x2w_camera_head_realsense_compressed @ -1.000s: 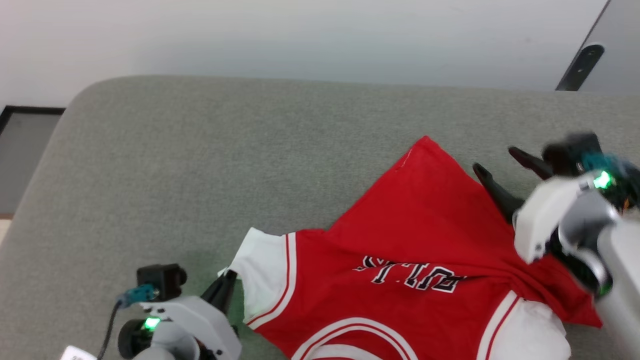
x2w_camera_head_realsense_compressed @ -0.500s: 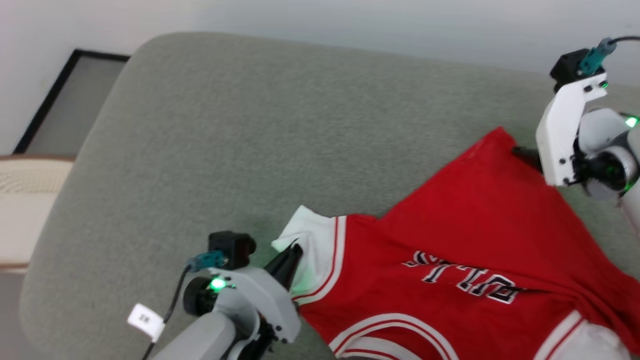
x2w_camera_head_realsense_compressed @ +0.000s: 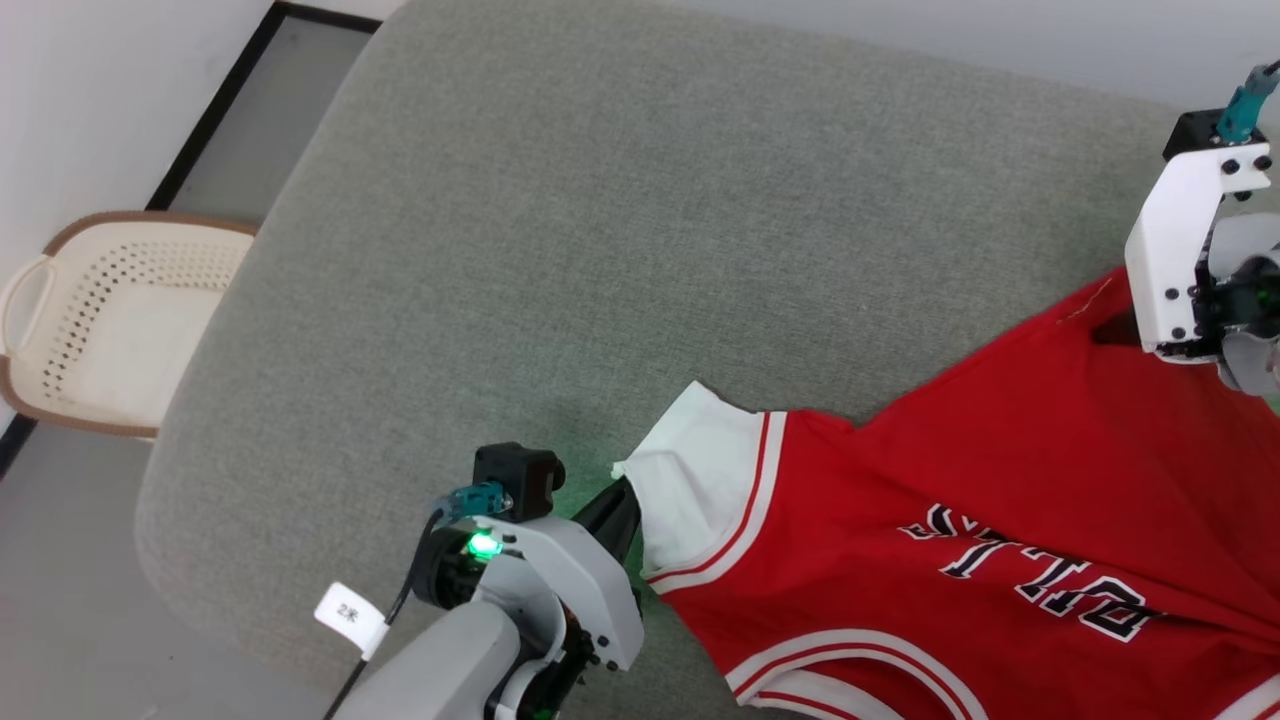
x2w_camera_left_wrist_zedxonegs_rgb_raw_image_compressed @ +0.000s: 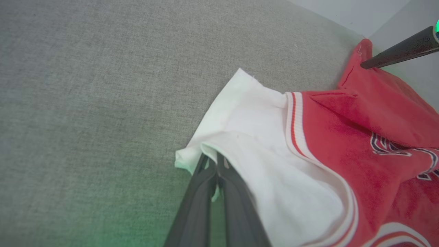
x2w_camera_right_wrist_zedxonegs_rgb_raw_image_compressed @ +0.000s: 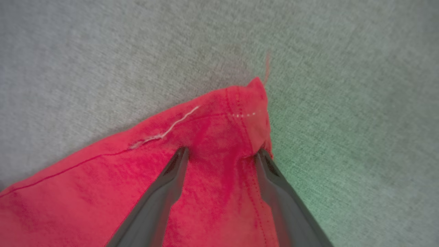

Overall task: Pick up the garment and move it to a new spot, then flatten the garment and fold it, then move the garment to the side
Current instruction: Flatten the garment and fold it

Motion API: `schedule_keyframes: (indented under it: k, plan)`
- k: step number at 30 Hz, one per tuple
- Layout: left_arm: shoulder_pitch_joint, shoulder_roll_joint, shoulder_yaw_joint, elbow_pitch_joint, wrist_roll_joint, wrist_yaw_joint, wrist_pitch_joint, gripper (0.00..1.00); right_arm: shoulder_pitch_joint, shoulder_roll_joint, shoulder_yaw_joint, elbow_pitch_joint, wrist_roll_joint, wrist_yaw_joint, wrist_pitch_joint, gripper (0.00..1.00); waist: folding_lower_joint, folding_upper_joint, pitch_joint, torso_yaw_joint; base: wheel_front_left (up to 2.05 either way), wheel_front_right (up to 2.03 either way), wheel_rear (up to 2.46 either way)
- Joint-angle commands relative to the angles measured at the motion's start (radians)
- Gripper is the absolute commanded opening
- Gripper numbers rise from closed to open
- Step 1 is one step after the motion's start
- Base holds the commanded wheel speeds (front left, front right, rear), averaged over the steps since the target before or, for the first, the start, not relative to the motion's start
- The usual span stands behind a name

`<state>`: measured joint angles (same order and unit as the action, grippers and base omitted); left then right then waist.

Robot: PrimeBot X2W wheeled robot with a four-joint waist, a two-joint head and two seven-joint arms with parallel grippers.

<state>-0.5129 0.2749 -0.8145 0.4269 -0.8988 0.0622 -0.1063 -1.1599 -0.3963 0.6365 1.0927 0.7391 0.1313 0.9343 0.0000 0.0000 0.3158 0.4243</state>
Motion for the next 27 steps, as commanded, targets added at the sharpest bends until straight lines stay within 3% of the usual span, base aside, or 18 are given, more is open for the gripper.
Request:
schedule_keyframes:
  k: [1,3,14,27]
  plan:
    - [-0.013,-0.005,0.0,0.005,-0.001,-0.004,-0.006,0.0,0.041,0.028,0.011,0.03,-0.001,-0.001,0.008,0.8,0.0,0.0,0.01,0.01,0.0,0.0,0.0]
    - [-0.017,-0.006,0.001,0.019,-0.002,-0.008,-0.009,0.0,0.034,0.036,0.003,0.058,0.0,-0.001,0.013,0.0,0.0,0.0,0.009,0.009,0.0,0.0,0.0]
    - [-0.002,0.02,0.025,0.059,-0.023,-0.011,-0.027,0.0,-0.051,0.054,-0.01,0.079,-0.003,-0.001,-0.055,0.0,0.0,0.0,-0.021,-0.039,0.0,0.0,0.0]
    - [0.008,0.082,0.076,0.066,-0.058,0.005,-0.039,0.0,-0.003,0.04,0.015,-0.069,0.076,-0.001,-0.195,0.0,0.0,0.0,-0.08,-0.134,0.0,0.0,0.0]
